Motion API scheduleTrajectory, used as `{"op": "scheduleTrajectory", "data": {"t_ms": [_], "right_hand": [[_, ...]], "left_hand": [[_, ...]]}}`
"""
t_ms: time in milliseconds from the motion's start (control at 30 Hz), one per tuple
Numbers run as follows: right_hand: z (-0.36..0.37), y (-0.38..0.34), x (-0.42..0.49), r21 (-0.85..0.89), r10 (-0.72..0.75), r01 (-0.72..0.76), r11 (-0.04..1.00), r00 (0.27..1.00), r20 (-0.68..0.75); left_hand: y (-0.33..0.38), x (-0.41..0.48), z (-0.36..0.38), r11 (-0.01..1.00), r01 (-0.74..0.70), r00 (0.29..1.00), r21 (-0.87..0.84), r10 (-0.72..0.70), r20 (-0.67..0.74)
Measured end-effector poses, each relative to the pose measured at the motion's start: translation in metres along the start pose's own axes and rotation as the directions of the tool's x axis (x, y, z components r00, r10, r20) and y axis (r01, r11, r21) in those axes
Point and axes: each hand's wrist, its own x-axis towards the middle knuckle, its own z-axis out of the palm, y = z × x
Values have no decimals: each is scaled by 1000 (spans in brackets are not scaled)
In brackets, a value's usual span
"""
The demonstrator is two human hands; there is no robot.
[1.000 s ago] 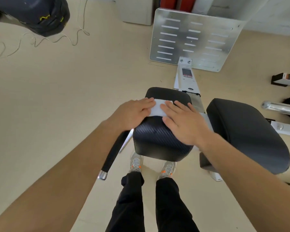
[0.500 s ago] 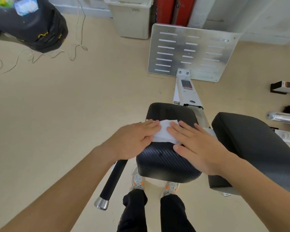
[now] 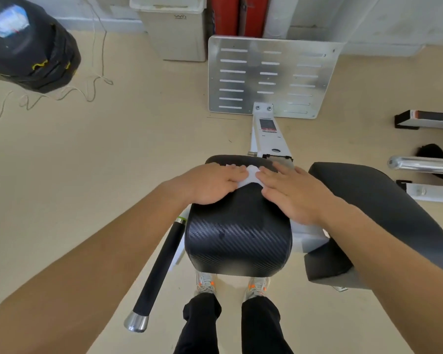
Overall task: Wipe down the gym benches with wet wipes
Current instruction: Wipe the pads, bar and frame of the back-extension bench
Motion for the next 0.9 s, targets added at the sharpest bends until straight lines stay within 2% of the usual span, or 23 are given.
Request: {"op": "scheduleTrajectory", "data": {"t_ms": [100,167,300,400,533,633,767,900], "right_hand": [[7,-9,-48,48,-25,26,999,1000,-17],[12,-10,-60,40,-12,12,999,1000,-18],[14,7,-24,73,70,-67,995,997,-40],[14,28,18,134,155,-152,979,988,-10],[8,39,44,169,188,-193,967,981,41],[4,31,31,166,145,-143,976,990,0],[12,15,-13,139,18,-14,990,999,-30],[14,13,-18,168,48,-42,985,999,-27]], "left_hand": [[10,-33,9,995,-91,995,48,90,39],[9,-38,11,995,-95,994,10,94,55],[5,1,0,999,-48,997,6,47,63],[5,44,-6,999,-3,999,35,2,37],[3,74,-7,997,43,999,60,-45,28],[9,66,-10,994,53,998,99,-55,17],[11,10,-1,981,-76,996,178,65,66],[3,-6,5,993,-73,997,91,71,34]]}}
